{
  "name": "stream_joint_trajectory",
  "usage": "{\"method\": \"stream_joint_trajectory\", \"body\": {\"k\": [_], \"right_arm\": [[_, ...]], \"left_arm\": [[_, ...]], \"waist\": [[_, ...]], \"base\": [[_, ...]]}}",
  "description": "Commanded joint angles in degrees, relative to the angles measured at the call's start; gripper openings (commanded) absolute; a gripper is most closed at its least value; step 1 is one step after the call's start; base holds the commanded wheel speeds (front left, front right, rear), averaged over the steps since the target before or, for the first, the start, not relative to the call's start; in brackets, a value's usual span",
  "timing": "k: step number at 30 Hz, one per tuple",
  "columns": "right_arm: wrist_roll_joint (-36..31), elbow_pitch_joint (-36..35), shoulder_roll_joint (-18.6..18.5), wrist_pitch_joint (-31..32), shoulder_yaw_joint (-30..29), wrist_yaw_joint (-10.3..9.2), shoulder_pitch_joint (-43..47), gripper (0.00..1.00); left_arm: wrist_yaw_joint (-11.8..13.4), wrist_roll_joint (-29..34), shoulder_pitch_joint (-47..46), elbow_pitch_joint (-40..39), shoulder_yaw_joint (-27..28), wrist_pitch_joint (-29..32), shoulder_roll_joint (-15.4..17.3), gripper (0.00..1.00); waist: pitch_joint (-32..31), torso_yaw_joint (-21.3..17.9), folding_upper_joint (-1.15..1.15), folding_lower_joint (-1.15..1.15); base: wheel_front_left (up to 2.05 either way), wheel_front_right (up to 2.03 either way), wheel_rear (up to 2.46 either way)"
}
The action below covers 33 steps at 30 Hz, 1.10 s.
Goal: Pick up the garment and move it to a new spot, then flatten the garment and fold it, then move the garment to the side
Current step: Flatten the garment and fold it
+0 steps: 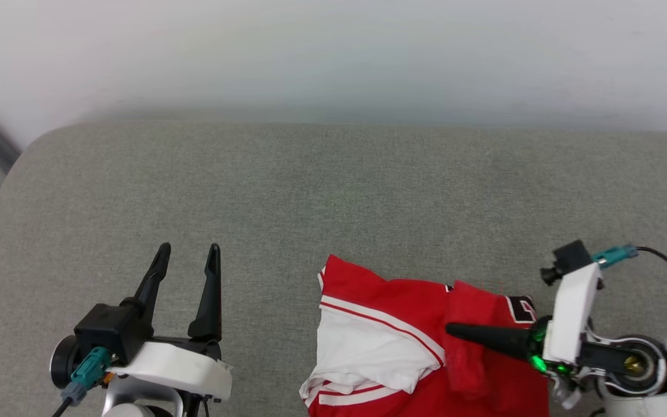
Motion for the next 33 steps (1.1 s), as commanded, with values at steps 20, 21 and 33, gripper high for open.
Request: {"method": "stream_joint_trajectory", "body": {"k": [20, 21, 33], "right_arm": [[2.47, 11.66, -0.42, -26.18, 28.06, -0.02, -9.15, 1.0], [1.67, 10.84, -1.04, -26.94, 28.8, -0.02, -9.64, 1.0], [-22.29, 1.54, -14.81, -46.06, 31.2, -0.02, -8.33, 1.0]], "left_arm": [[-1.01, 0.47, -4.04, 2.63, -1.44, -1.12, -2.41, 1.0], [-0.97, 0.43, -3.99, 2.77, -1.39, -1.24, -2.4, 1.0], [-0.42, -0.45, -2.61, 4.01, -0.4, -1.93, -2.28, 1.0]], "waist": [[4.42, 3.47, 0.0, 0.0], [4.39, 3.32, 0.0, 0.0], [2.22, -0.45, 0.0, 0.0]], "base": [[0.0, 0.0, 0.0], [0.0, 0.0, 0.0], [0.0, 0.0, 0.0]]}}
